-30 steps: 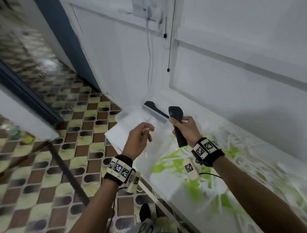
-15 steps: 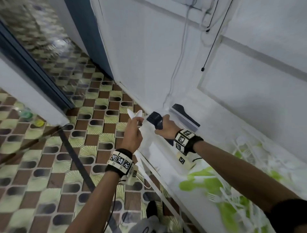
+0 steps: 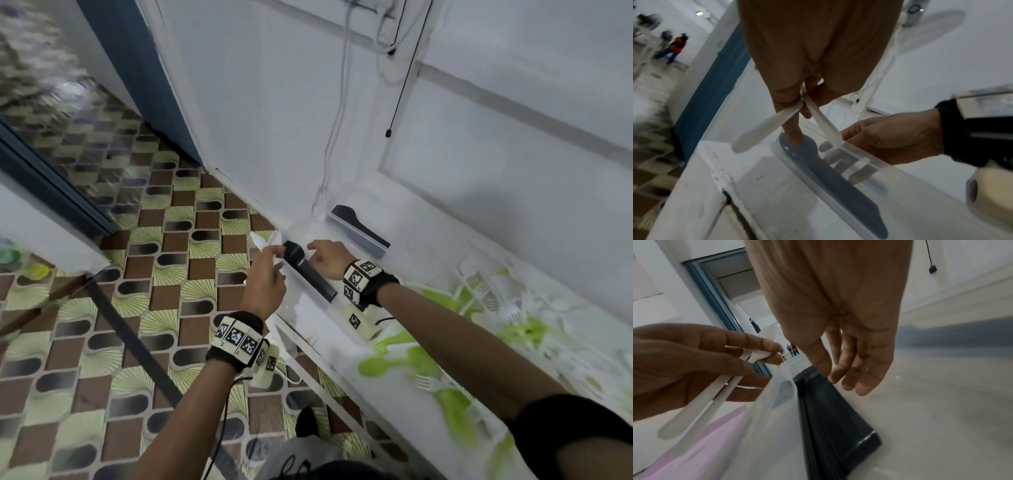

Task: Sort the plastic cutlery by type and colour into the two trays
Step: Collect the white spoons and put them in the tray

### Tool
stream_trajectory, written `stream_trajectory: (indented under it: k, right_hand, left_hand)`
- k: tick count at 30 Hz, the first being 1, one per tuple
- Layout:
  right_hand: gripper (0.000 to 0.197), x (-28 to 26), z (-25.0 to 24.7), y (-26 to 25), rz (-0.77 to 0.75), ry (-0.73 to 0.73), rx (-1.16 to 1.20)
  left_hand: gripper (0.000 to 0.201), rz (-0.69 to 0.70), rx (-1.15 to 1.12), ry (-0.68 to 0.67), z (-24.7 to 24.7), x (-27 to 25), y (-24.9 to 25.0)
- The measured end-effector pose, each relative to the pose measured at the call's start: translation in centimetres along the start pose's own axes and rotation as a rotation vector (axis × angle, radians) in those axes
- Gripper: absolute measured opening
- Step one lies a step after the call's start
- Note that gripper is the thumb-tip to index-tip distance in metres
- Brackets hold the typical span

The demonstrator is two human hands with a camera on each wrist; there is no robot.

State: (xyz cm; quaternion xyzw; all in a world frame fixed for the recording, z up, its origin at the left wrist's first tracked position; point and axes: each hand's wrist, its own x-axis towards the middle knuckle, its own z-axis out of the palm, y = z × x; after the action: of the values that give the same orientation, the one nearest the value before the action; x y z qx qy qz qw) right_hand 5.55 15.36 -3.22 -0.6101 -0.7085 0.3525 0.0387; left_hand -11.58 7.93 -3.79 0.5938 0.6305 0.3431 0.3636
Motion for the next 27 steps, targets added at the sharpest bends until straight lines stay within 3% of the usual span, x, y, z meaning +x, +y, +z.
stream_trajectory:
  k: [5,9,11,16,19,23,27]
  right_hand:
    - [0.031,-2.7,-1.6,1.7,-0.062,0.098,0.117]
    - [0.026,-8.4,-3.7,3.2,-0.233,0.171,0.356]
    - [0.029,-11.8,-4.8,4.7,-0.296,0.226,0.365]
    - [0.022,-16.8,-6.5,11.6,-0.111,0.459,0.171]
    - [0.019,-18.3,-6.8,15.3,-0.026,0.581,0.098]
    - [0.025,-19.2,-6.6,19.9,0.009,0.5,-0.003]
    - [0.025,-20.5,-6.1,23.6,-0.062,0.264,-0.186]
  left_hand:
    - [0.051,0.103,0.2,-0.005,0.2,-0.1,1.1]
    - [0.041,0.284,0.292,-0.073,0.7,-0.7,3.1]
    - [0.039,0.339,0.275,-0.121,1.5,-1.2,4.2]
    - [0.045,0.319,0.054,-0.205,5.1,-3.1,7.2]
    - [0.043,0.335,0.033,-0.221,7.4,-4.4,8.8]
    - [0.042,0.32,0.025,-0.203,10.2,-6.8,10.8]
    - [0.046,0.369,0.05,-0.169,13.3,-9.5,12.1]
